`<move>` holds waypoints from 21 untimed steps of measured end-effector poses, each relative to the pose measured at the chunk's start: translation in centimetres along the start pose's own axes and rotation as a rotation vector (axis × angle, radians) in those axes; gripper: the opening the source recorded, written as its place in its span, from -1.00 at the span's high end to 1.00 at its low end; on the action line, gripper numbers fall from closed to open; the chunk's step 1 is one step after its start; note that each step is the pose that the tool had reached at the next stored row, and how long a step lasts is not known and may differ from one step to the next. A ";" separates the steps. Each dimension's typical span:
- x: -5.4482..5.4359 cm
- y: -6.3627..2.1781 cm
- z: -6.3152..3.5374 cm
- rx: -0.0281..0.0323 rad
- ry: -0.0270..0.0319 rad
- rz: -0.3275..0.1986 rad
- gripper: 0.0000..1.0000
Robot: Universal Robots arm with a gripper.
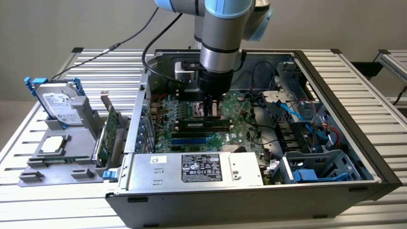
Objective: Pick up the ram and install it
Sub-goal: 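Insert the ram into the slot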
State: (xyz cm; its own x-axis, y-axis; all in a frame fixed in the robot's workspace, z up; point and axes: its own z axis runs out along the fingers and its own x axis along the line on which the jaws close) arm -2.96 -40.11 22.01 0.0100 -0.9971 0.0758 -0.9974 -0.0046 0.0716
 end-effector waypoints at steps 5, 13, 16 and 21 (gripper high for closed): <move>0.0 0.00 0.04 -0.0001 0.0000 0.001 0.72; -0.1 0.00 0.09 -0.0001 -0.0002 0.001 0.72; -0.1 0.00 0.09 -0.0001 -0.0001 0.001 0.72; -0.1 0.00 0.14 -0.0003 0.0002 0.001 0.72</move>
State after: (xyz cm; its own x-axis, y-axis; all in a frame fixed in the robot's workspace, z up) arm -2.97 -39.99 21.86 0.0090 -0.9971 0.0761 -0.9974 -0.0035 0.0718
